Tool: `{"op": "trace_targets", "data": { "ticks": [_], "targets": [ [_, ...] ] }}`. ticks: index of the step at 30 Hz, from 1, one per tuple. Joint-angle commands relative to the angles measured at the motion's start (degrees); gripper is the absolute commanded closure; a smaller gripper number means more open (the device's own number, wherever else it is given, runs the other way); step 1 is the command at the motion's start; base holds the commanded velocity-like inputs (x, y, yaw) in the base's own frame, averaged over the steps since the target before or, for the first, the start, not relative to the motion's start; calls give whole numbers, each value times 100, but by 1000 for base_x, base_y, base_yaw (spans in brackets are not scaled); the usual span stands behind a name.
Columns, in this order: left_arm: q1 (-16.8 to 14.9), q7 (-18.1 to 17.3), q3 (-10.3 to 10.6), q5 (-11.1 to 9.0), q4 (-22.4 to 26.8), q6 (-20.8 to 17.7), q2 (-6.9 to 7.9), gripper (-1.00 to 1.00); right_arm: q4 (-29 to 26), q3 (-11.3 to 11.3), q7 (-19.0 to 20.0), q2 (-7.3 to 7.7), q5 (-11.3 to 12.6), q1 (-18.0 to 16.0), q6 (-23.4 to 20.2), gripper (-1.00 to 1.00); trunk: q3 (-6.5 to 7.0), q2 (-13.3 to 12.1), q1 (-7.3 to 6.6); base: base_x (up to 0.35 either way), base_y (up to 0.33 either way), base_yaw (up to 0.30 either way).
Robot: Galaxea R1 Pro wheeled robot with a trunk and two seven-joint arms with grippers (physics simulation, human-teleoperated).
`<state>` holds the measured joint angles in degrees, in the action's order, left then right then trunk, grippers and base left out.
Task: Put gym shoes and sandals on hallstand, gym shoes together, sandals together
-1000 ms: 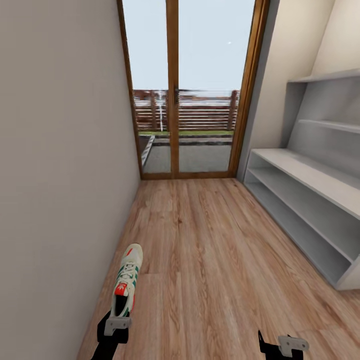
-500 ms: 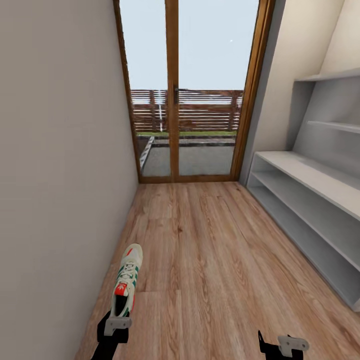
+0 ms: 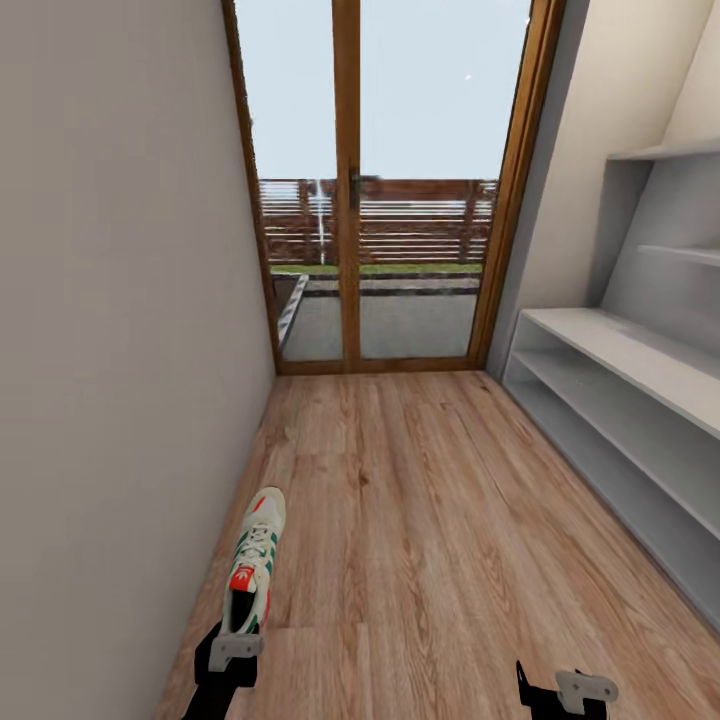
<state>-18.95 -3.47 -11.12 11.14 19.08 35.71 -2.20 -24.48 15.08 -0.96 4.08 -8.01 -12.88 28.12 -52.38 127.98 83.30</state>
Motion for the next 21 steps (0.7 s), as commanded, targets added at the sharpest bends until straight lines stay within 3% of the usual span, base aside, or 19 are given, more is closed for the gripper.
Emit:
{"op": "trace_targets", "data": {
  "ticks": [1,13,21],
  "targets": [
    [-4,-31,-48,32,0,15,-5,100,5,31,-10,-3,-60,-4,19,-100,-5,2,2,336,75,0],
    [-4,-29,-48,58,0,15,-9,100,5,39,-10,-3,-59,-4,19,-100,-5,2,2,336,49,-3],
    [-4,-13,-48,124,0,15,-9,100,5,39,-10,-3,-60,-4,19,-100,-5,2,2,337,1,-218]
  ]
}}
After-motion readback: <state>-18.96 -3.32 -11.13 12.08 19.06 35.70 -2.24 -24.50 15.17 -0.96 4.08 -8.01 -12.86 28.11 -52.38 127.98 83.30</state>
